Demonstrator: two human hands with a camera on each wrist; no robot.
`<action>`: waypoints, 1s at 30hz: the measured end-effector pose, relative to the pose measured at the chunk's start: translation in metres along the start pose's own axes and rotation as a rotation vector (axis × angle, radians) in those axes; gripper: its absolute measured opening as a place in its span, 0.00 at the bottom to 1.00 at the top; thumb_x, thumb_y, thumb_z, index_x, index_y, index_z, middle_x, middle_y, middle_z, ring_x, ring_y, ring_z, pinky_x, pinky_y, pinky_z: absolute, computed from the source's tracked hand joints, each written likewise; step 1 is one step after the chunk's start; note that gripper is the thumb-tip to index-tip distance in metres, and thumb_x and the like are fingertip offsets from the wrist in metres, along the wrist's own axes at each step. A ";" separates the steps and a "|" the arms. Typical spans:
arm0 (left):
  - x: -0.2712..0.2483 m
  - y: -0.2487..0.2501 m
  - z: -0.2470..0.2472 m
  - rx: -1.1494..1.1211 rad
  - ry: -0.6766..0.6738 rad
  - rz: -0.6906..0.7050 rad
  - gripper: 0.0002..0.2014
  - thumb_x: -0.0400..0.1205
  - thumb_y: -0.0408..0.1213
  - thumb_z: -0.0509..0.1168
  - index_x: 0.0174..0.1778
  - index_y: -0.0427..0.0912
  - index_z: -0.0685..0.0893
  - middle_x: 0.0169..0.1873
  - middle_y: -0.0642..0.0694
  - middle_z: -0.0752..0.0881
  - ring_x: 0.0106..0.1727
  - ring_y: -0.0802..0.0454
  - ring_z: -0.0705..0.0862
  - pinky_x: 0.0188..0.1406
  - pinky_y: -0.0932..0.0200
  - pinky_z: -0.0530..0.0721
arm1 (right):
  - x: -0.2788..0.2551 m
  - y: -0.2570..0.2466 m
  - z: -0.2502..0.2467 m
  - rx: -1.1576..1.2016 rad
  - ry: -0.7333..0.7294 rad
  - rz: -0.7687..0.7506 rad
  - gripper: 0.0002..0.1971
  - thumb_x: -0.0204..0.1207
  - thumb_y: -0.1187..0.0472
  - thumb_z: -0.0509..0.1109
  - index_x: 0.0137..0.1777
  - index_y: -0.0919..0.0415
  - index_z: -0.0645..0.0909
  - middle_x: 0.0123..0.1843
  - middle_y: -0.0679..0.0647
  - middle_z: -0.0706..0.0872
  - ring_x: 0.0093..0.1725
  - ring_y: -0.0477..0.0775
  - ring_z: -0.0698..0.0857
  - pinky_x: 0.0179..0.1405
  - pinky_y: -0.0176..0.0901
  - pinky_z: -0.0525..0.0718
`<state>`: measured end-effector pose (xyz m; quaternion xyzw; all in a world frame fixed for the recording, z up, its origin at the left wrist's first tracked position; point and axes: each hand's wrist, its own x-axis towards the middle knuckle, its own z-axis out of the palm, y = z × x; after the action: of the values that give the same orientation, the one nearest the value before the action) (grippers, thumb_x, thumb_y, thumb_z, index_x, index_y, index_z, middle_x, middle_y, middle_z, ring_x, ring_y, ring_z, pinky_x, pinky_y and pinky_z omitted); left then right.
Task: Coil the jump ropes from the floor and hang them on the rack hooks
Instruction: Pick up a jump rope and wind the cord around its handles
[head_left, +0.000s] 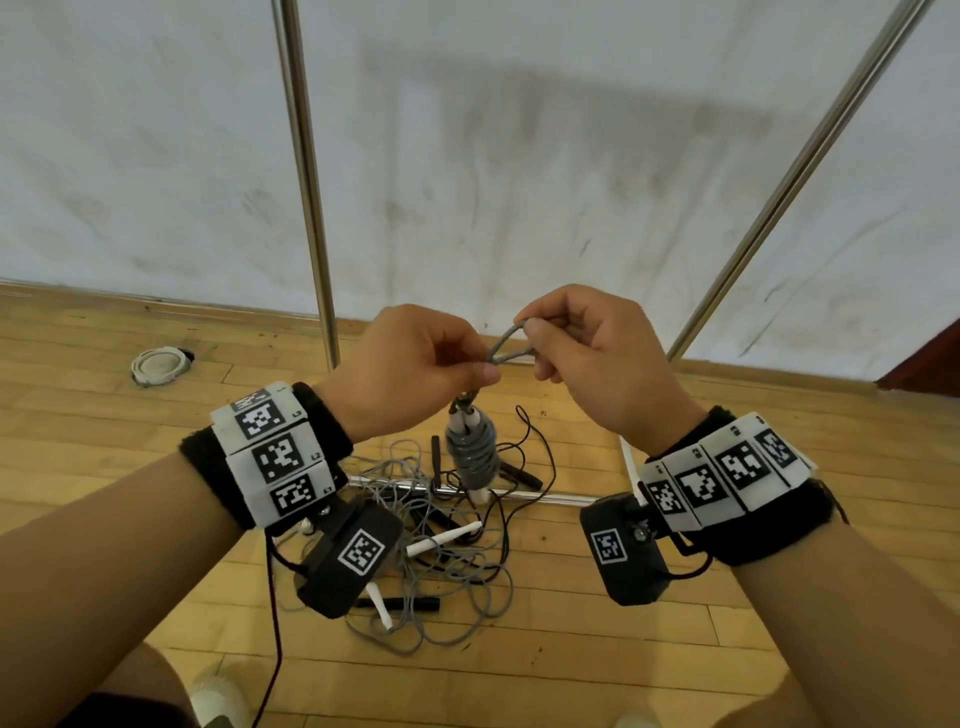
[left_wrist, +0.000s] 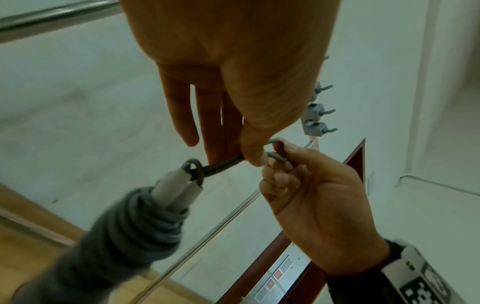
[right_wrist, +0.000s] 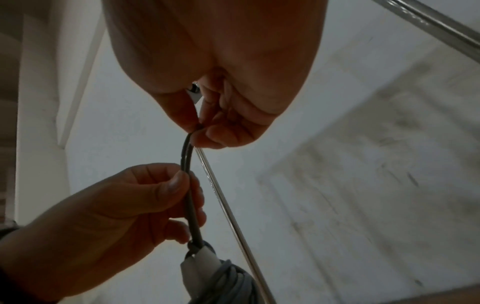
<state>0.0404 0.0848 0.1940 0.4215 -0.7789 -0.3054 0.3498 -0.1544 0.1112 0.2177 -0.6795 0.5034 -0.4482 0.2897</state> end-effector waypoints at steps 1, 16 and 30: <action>0.002 0.004 -0.005 -0.003 -0.003 0.008 0.05 0.75 0.42 0.78 0.35 0.56 0.89 0.32 0.58 0.91 0.33 0.62 0.89 0.33 0.71 0.83 | 0.001 -0.005 0.000 0.045 0.001 0.002 0.06 0.80 0.65 0.70 0.46 0.55 0.86 0.29 0.45 0.86 0.29 0.43 0.85 0.31 0.33 0.81; 0.072 0.071 -0.139 -0.086 0.138 0.093 0.04 0.81 0.31 0.70 0.47 0.44 0.89 0.33 0.50 0.91 0.38 0.55 0.92 0.39 0.57 0.91 | 0.094 -0.107 -0.014 0.234 -0.117 -0.126 0.08 0.73 0.73 0.76 0.46 0.64 0.80 0.42 0.64 0.89 0.48 0.64 0.92 0.46 0.53 0.89; 0.174 0.167 -0.278 -0.226 0.444 0.216 0.06 0.82 0.35 0.69 0.42 0.40 0.89 0.30 0.45 0.91 0.35 0.47 0.92 0.29 0.57 0.87 | 0.237 -0.247 -0.040 0.213 0.287 -0.416 0.08 0.75 0.69 0.76 0.51 0.57 0.88 0.39 0.49 0.92 0.37 0.45 0.91 0.35 0.26 0.81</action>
<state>0.1199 -0.0404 0.5311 0.3508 -0.6846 -0.2515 0.5873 -0.0640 -0.0302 0.5194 -0.6636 0.3390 -0.6402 0.1868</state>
